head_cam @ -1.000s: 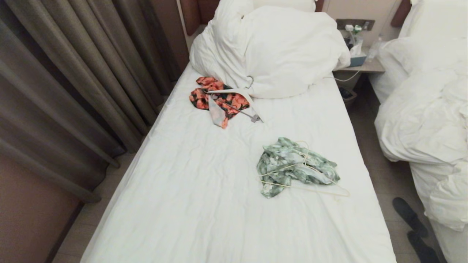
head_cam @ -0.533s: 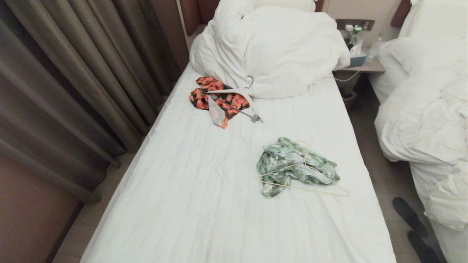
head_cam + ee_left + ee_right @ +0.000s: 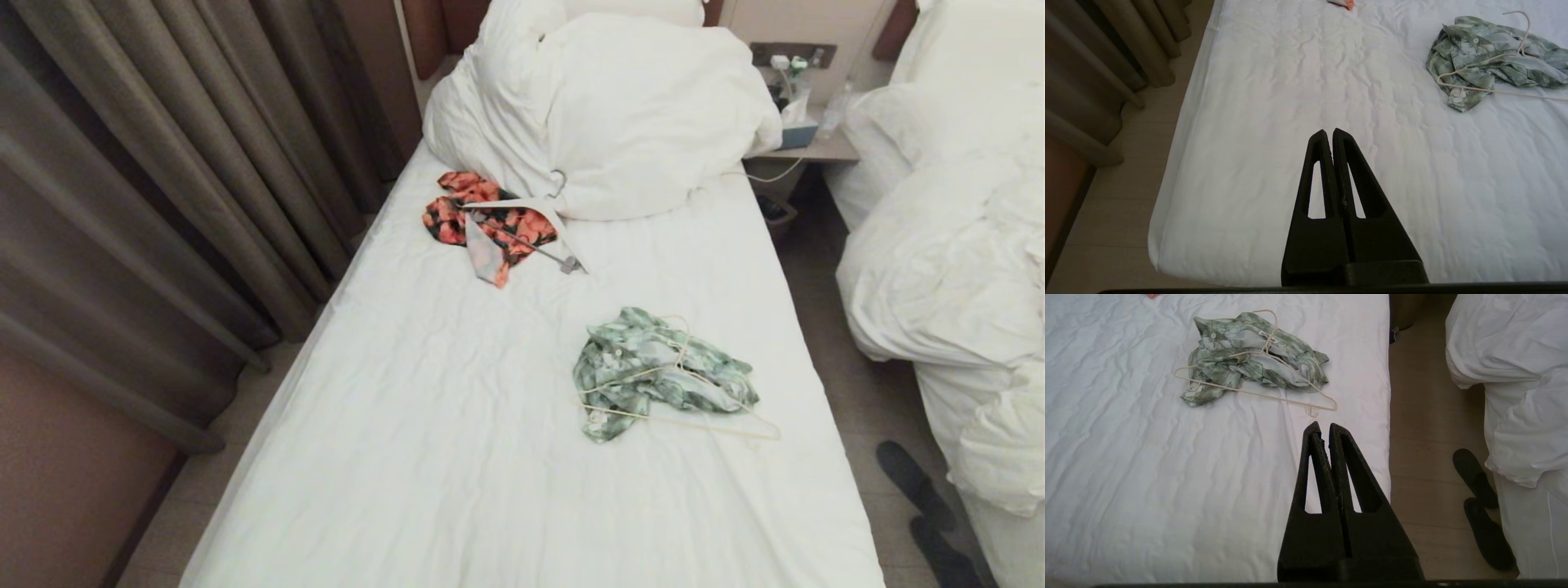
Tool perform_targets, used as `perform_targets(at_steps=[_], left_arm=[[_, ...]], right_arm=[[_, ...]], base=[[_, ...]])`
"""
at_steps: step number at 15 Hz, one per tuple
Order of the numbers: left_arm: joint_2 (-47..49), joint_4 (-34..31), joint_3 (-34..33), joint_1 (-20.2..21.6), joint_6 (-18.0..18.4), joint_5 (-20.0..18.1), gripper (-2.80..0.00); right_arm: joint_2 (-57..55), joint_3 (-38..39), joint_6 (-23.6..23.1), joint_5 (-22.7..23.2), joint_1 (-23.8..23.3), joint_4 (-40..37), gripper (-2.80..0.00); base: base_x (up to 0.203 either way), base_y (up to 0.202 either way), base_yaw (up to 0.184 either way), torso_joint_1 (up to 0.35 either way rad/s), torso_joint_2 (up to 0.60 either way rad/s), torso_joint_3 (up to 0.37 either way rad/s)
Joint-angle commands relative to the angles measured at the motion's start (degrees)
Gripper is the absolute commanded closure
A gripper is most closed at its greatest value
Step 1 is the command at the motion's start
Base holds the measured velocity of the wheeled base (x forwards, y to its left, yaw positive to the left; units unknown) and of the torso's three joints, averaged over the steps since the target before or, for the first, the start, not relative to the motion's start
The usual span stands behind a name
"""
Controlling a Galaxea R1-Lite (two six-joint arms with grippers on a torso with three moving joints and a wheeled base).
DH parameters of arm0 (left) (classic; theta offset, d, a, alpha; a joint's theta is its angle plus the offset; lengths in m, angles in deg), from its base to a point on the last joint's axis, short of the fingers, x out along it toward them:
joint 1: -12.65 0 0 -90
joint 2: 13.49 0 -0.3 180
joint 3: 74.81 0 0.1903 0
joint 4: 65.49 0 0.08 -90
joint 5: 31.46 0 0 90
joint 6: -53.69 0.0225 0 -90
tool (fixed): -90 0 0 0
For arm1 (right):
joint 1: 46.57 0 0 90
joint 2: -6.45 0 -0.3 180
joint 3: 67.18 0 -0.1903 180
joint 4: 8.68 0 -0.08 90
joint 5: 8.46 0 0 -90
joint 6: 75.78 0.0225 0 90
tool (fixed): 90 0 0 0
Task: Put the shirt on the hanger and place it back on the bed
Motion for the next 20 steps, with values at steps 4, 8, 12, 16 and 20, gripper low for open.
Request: perform_targets(at_steps=[4, 8, 12, 16, 20], left_arm=[[0.2, -0.1, 0.0, -0.1, 0.0, 0.0, 0.00], [0.2, 0.0, 0.0, 0.0, -0.1, 0.0, 0.00], [0.2, 0.0, 0.0, 0.0, -0.1, 0.0, 0.00], [0.2, 0.0, 0.0, 0.0, -0.1, 0.0, 0.00], [0.2, 0.0, 0.0, 0.0, -0.1, 0.0, 0.00]], right_arm=[[-0.2, 0.0, 0.1, 0.0, 0.0, 0.0, 0.00], [-0.2, 0.0, 0.1, 0.0, 0.0, 0.0, 0.00], [-0.2, 0.0, 1.2, -0.2, 0.0, 0.0, 0.00], [-0.2, 0.0, 1.3, -0.2, 0.0, 0.2, 0.00], [-0.2, 0.0, 1.4, -0.2, 0.0, 0.2, 0.00]], base=[[0.000, 0.000, 0.000, 0.000, 0.00, 0.000], [0.000, 0.000, 0.000, 0.000, 0.00, 0.000], [0.000, 0.000, 0.000, 0.000, 0.00, 0.000], [0.000, 0.000, 0.000, 0.000, 0.00, 0.000], [0.000, 0.000, 0.000, 0.000, 0.00, 0.000]])
